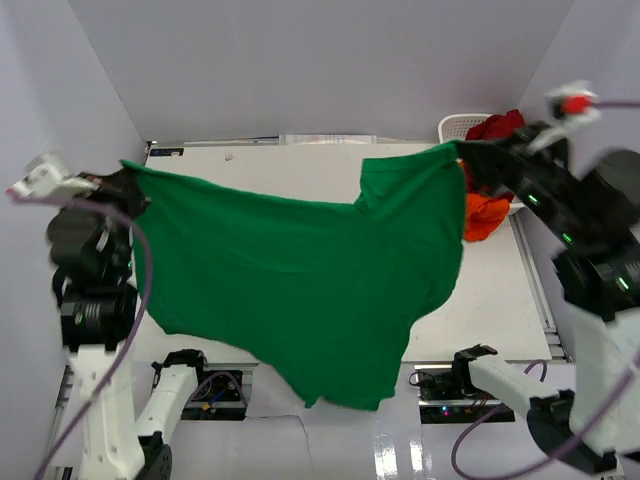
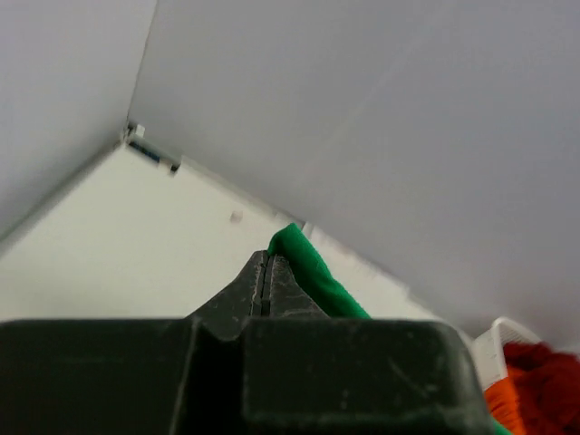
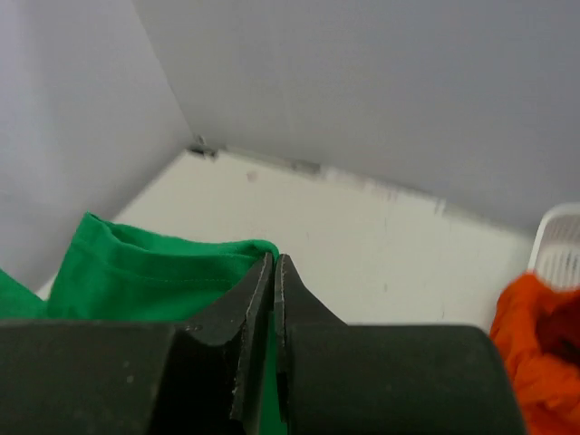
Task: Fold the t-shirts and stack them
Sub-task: Flatten out the tshirt
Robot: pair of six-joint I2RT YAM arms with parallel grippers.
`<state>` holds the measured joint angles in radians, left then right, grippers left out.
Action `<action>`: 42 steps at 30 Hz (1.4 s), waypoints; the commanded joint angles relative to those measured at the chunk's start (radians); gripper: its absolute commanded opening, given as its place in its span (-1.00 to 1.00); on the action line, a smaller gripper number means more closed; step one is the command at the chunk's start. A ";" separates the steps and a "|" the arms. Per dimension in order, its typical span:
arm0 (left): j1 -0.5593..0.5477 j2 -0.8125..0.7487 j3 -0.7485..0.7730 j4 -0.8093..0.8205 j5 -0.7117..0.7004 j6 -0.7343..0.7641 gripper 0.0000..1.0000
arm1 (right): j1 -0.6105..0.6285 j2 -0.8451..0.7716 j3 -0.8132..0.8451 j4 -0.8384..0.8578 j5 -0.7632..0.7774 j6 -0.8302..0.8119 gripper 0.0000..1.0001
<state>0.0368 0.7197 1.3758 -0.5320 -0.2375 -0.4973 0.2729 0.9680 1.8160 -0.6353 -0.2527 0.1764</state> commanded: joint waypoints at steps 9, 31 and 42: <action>0.011 0.778 0.309 0.098 0.112 -0.029 -1.00 | -0.188 0.757 0.524 -0.042 -0.181 0.070 -0.85; 0.072 0.268 -0.527 -0.026 0.297 -0.132 -1.00 | -0.083 0.043 -0.900 0.140 -0.227 0.172 -0.85; 0.086 0.550 -0.575 -0.317 0.084 -0.348 -1.00 | -0.029 -0.132 -1.187 -0.059 -0.071 0.245 -0.85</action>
<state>0.1070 1.2930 0.7479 -0.7094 -0.0357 -0.7345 0.2375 0.8959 0.6117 -0.6327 -0.3782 0.4007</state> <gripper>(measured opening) 0.024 0.080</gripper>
